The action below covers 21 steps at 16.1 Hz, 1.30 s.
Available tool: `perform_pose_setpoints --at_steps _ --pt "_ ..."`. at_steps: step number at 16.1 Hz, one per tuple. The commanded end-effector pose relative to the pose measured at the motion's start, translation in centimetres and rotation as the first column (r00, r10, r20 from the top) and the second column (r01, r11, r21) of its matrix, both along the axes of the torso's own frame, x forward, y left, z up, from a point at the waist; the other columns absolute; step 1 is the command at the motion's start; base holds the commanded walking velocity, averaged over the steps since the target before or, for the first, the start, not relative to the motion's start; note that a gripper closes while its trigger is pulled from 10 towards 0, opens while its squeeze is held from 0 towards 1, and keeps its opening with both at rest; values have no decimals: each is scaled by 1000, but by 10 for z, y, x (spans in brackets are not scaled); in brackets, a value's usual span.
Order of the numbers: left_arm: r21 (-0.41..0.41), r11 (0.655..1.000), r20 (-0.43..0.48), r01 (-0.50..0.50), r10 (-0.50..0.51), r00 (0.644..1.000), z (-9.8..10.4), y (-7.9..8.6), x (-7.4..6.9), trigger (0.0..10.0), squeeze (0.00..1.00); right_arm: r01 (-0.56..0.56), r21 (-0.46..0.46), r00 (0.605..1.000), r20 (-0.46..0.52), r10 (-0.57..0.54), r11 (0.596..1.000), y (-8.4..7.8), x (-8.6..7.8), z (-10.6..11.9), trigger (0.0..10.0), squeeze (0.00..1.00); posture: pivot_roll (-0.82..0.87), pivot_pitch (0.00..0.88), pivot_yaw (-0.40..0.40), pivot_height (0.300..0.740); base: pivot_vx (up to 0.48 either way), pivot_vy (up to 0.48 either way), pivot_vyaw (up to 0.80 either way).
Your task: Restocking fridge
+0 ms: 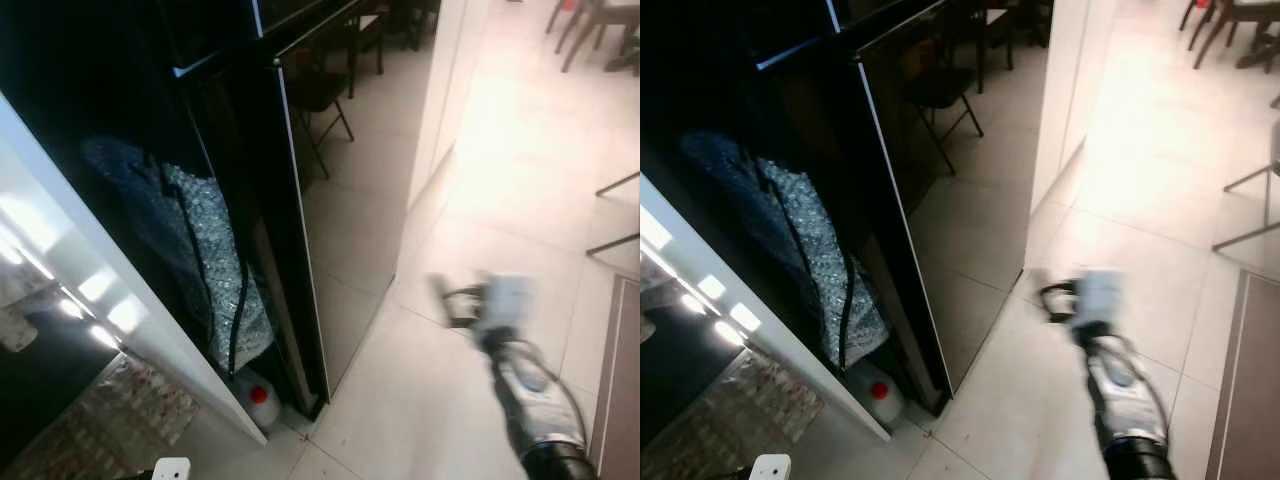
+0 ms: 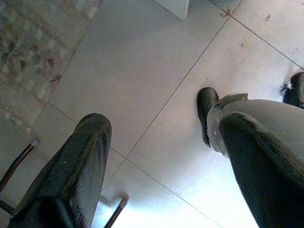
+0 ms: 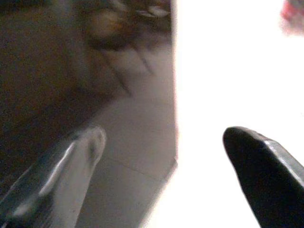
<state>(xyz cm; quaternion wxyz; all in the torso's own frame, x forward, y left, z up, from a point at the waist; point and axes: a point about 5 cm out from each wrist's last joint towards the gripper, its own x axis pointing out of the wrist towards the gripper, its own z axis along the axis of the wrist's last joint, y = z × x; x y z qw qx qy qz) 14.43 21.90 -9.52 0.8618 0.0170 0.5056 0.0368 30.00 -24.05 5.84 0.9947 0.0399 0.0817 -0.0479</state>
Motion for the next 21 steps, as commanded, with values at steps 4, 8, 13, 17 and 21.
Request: perform_pose_setpoints --at_steps 4,8,13,17,21 --pt "18 1000 -28 10 -10 1000 -2 2 -6 10000 0 152 65 899 -424 -111 986 -20 -68 -88 10000 0 -33 36 91 740 0 0 0" --pt "19 997 -38 70 -69 997 -2 -1 -5 10000 0 45 73 680 -733 23 996 25 -147 -149 10000 0 12 22 44 740 0 0 0" --pt "7 1000 -27 23 -23 999 -3 -4 -5 10000 0 58 103 656 -754 40 993 38 -154 -155 10000 0 10 15 39 740 0 0 0" --pt "21 999 -27 31 -30 999 -3 -1 -6 10000 0 113 113 676 -737 7 987 39 -145 -152 10000 0 11 5 52 740 0 -240 0" --pt "25 999 -36 45 -44 998 -3 0 -8 10000 0 140 113 673 -739 -10 984 42 -152 -155 10000 0 6 0 64 740 0 -480 0"
